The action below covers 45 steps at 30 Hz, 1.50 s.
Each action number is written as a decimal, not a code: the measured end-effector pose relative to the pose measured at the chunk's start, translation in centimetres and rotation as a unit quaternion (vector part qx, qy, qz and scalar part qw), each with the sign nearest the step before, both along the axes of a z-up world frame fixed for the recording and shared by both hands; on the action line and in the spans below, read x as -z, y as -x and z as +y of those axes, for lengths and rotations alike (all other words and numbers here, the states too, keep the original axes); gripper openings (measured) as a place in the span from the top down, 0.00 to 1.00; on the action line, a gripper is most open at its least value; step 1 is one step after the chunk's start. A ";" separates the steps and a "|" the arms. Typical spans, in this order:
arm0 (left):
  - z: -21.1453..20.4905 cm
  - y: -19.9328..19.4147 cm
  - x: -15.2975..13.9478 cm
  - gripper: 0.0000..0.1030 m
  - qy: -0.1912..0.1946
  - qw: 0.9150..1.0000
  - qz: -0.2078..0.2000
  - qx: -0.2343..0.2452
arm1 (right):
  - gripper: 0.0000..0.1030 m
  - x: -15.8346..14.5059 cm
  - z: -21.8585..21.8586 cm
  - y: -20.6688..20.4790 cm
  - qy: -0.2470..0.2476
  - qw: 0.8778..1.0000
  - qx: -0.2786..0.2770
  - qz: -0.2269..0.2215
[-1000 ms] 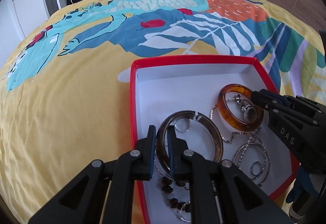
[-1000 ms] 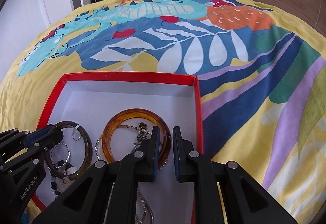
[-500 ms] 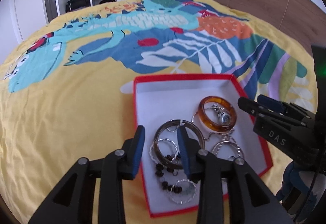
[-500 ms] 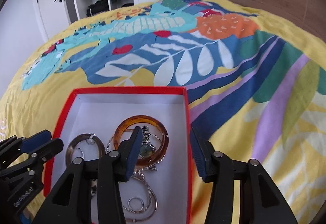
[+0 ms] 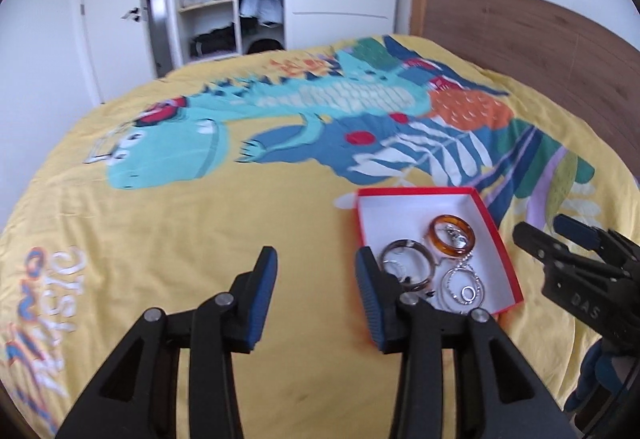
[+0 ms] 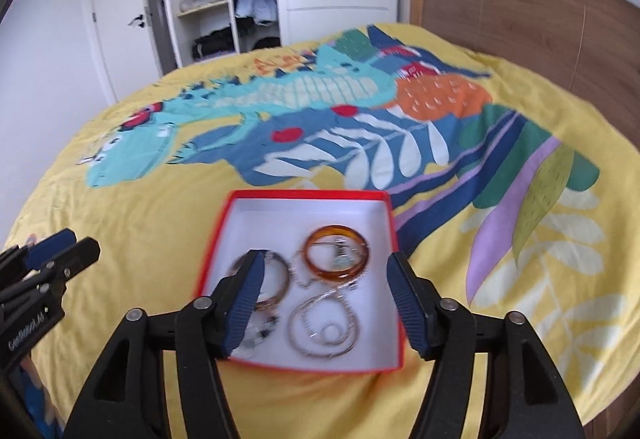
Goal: Organize jewelry
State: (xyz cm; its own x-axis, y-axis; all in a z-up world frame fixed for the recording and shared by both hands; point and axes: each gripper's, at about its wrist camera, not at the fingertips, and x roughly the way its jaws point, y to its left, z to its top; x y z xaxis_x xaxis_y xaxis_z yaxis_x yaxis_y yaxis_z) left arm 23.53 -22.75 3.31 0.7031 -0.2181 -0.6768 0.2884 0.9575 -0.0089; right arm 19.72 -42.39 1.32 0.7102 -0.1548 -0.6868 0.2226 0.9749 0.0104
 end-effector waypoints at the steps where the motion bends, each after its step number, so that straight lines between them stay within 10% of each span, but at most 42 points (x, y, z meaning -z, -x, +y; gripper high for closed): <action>1: 0.8 0.5 -0.6 0.63 0.001 1.000 -0.003 -0.005 | 0.33 -0.7 0.9 0.7 0.002 1.000 -0.005 -0.005; 21: 17.0 17.1 -8.4 0.58 0.004 0.993 -0.073 -0.096 | 0.25 -7.0 15.7 13.1 0.013 0.993 -0.107 -0.052; 45: 19.7 23.3 -7.1 0.45 0.030 0.992 -0.053 -0.110 | 0.17 -5.5 18.9 18.5 0.006 0.988 -0.150 -0.045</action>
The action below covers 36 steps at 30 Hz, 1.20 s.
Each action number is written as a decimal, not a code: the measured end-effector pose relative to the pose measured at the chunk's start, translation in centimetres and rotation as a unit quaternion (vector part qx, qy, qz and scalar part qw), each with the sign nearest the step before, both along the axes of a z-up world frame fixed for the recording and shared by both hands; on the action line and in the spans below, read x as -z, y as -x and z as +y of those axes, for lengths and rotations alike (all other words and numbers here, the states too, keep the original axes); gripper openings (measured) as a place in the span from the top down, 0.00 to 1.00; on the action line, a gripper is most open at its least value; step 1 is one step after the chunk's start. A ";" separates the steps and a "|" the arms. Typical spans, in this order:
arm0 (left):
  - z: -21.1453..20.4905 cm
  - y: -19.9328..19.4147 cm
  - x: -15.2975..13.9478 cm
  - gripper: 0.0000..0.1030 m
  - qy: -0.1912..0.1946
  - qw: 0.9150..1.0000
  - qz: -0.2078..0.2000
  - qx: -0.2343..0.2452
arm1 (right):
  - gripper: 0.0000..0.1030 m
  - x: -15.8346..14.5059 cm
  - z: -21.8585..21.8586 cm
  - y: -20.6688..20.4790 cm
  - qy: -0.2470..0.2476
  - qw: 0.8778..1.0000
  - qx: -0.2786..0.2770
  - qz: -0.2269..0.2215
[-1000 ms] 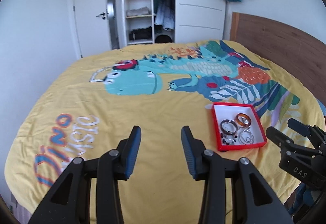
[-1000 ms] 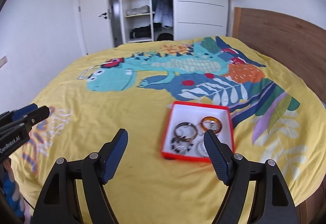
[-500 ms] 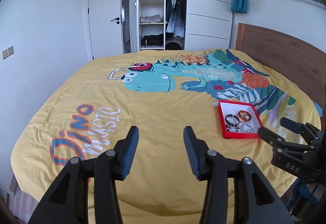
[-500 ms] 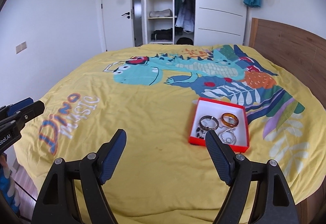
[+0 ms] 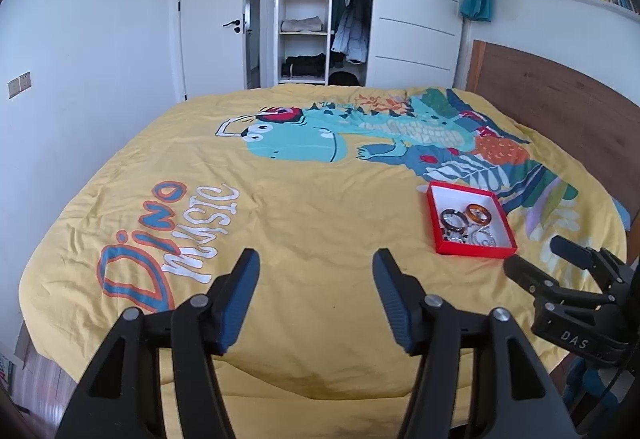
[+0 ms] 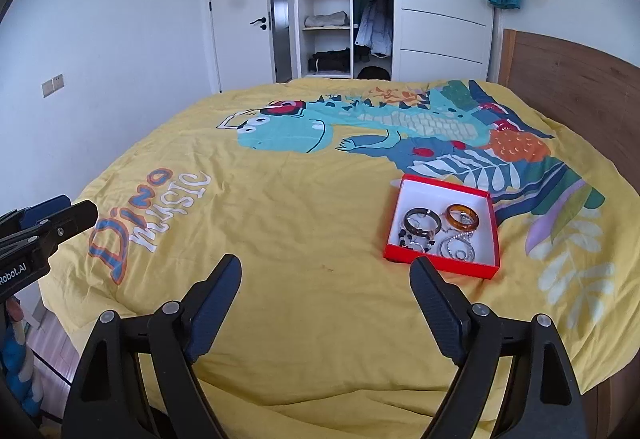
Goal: Organize jewelry
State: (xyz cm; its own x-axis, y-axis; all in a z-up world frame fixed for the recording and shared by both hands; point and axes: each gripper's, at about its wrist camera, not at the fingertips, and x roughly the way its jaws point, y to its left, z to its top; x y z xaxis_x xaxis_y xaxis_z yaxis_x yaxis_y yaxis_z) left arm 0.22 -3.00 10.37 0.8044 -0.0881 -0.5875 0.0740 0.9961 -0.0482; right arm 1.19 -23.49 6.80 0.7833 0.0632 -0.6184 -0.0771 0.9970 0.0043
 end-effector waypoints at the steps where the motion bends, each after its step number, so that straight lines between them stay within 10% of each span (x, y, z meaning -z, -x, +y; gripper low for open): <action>1: 0.0 0.1 0.0 0.44 -0.001 1.000 -0.001 -0.002 | 0.16 0.0 0.0 0.0 0.000 1.000 0.000 0.000; 36: -0.7 0.1 0.7 0.45 -0.005 1.000 0.003 0.006 | 0.15 1.9 0.4 -0.2 0.004 1.000 -0.014 0.026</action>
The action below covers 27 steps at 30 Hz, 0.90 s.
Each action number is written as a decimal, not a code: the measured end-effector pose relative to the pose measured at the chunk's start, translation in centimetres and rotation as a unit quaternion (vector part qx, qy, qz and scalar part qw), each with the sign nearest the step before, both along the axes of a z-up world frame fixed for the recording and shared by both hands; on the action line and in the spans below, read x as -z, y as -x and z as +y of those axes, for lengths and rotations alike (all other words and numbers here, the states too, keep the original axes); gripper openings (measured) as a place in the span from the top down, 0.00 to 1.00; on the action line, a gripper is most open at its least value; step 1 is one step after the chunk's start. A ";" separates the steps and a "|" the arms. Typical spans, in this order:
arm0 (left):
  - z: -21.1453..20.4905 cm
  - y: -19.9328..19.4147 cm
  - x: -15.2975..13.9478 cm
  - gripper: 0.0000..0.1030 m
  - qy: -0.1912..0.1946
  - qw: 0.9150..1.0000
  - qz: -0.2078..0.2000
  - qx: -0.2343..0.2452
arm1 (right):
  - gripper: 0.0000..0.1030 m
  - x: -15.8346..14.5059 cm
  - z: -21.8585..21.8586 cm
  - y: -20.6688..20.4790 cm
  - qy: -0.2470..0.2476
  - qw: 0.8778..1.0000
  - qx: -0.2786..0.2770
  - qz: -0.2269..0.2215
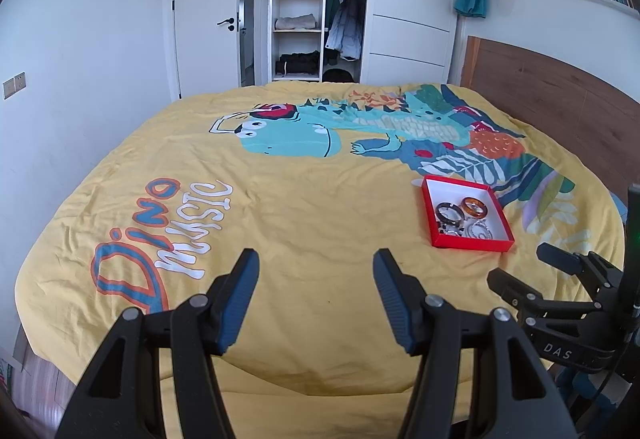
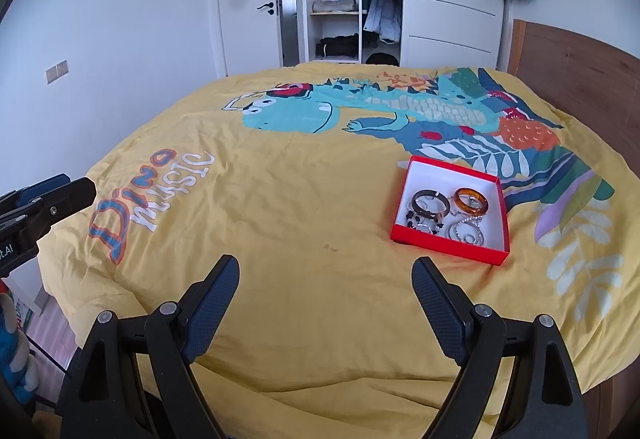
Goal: Organize jewelry
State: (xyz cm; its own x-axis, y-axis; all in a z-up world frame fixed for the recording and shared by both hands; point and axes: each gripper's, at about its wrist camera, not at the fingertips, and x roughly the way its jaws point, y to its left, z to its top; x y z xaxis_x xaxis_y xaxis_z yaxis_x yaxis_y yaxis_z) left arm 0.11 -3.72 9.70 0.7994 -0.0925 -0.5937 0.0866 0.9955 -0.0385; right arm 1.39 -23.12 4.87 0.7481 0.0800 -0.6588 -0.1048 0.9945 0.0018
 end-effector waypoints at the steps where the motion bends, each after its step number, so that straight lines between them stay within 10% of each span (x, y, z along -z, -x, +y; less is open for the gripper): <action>1: 0.0 0.0 0.0 0.44 0.001 1.000 0.000 0.000 | 0.15 0.0 0.0 0.0 0.000 1.000 0.000 0.000; 27: -1.8 0.8 0.0 0.44 0.001 1.000 0.002 0.003 | 0.15 0.1 -0.3 0.3 -0.001 1.000 0.002 -0.001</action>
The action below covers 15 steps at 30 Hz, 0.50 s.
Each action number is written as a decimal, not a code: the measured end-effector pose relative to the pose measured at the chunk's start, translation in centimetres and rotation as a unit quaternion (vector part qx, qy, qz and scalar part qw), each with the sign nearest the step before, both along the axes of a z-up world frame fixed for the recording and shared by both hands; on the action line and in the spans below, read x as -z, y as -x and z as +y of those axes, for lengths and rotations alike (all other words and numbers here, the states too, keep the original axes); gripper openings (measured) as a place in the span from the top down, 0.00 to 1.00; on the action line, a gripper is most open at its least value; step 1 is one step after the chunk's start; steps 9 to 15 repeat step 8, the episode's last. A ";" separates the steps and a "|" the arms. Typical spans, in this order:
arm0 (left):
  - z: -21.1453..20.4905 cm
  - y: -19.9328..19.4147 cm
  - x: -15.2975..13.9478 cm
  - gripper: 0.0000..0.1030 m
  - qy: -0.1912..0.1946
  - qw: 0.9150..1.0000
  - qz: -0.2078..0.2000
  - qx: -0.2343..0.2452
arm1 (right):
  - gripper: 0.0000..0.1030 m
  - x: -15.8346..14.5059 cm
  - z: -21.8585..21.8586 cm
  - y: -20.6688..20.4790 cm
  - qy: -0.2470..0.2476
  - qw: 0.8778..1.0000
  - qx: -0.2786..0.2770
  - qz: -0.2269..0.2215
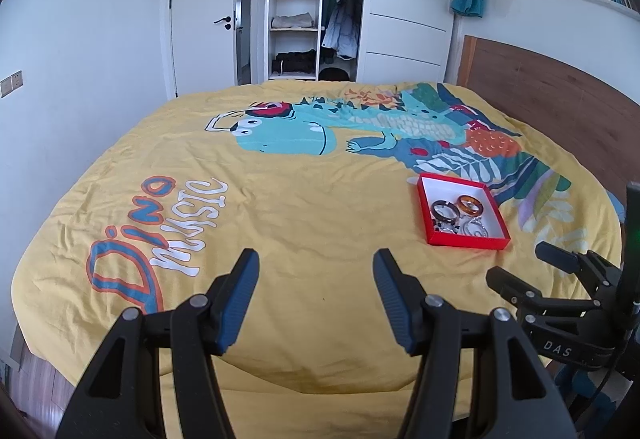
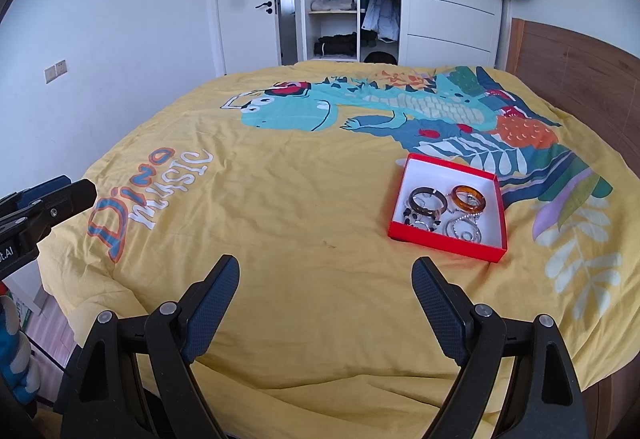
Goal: Organize jewelry
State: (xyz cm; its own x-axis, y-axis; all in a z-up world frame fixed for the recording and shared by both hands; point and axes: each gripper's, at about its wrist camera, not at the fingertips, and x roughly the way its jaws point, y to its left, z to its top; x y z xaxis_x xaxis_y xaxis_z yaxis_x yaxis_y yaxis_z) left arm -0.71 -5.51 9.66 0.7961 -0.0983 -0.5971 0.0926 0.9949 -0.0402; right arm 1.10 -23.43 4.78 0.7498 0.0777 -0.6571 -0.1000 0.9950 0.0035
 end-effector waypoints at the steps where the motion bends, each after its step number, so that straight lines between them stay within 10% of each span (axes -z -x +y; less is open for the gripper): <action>1: -0.2 0.0 0.0 0.44 -0.001 1.000 0.000 0.001 | 0.15 0.1 -0.1 0.1 0.000 1.000 0.000 0.000; 15: 0.0 0.0 0.0 0.44 0.001 1.000 0.002 0.001 | 0.15 0.2 -0.8 0.3 -0.002 1.000 0.003 0.001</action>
